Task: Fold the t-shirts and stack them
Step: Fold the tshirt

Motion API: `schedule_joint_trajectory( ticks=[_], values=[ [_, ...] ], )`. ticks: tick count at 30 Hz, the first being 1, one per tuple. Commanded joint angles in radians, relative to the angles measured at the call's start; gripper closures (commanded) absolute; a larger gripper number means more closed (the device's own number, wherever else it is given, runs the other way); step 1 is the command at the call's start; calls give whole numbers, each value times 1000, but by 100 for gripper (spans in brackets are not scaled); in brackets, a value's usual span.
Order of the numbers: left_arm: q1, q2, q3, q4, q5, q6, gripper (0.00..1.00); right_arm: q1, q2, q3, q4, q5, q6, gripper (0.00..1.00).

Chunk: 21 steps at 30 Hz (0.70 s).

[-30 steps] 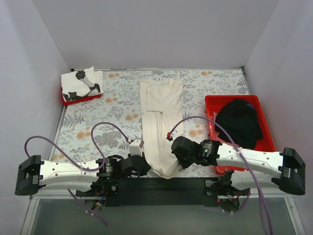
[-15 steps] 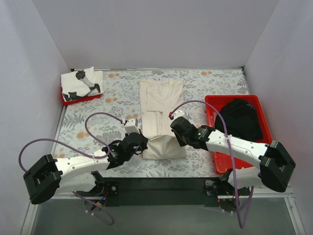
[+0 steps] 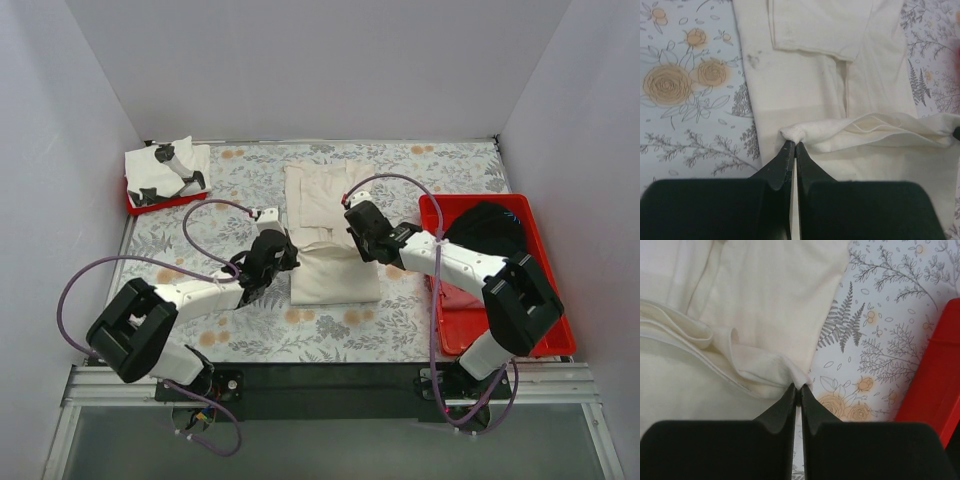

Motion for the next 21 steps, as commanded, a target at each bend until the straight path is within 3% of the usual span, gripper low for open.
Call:
schedule_joint_trajectory(
  ticks=[1,13,21],
  values=[
    [35,52,83,70,51,77,100,-34,33,75,49,12,-47,99],
    [132,258,218,67,79,107,100,-109,187,196,51,-5,-98,99],
    [151,324,295,19,16,93,100,-146,264,263,51,12,-104,99]
  ],
)
